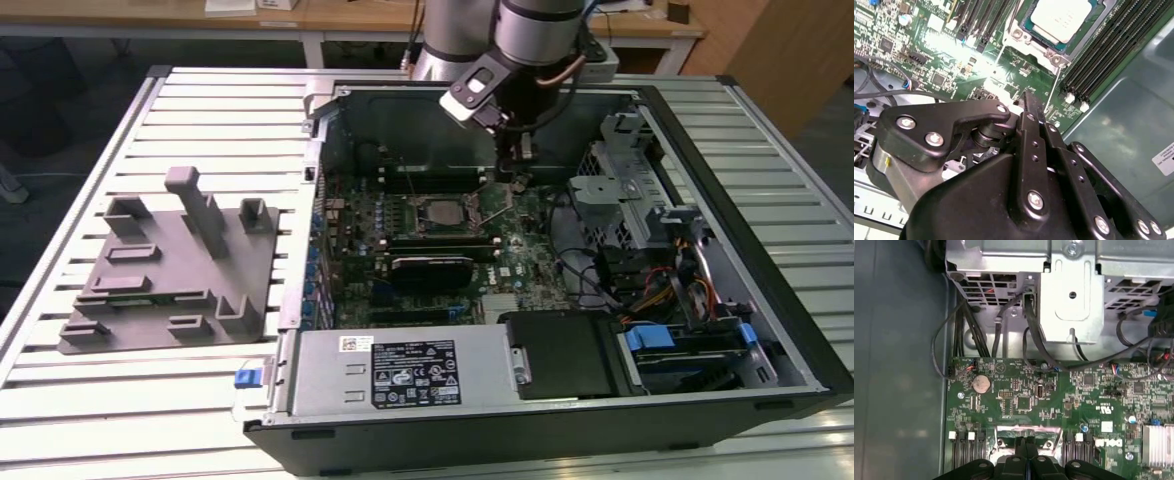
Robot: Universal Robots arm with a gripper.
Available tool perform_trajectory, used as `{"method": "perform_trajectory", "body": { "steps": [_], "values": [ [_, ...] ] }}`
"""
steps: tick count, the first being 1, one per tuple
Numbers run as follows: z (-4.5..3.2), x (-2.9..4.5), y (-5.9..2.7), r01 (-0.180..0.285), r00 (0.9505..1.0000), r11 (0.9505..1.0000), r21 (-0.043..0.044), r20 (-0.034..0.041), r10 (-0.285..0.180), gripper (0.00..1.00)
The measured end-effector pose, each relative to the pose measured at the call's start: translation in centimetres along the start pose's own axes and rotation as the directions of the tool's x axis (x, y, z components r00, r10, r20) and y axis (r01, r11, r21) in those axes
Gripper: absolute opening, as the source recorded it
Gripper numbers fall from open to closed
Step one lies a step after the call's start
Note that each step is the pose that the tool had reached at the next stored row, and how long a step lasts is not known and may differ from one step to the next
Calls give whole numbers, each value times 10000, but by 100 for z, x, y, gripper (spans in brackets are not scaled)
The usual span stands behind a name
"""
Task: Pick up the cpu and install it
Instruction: 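Close the cpu cover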
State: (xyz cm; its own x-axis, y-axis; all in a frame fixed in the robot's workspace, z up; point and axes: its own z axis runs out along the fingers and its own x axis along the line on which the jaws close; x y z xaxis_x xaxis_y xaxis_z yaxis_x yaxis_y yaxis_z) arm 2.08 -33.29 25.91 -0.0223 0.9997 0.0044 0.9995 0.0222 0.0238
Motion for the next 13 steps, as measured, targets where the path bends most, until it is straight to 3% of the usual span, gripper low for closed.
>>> {"method": "perform_trajectory", "body": {
  "steps": [13],
  "values": [
    [33,2,139,57,10000,10000,3,4,-57,11]
  ]
}}
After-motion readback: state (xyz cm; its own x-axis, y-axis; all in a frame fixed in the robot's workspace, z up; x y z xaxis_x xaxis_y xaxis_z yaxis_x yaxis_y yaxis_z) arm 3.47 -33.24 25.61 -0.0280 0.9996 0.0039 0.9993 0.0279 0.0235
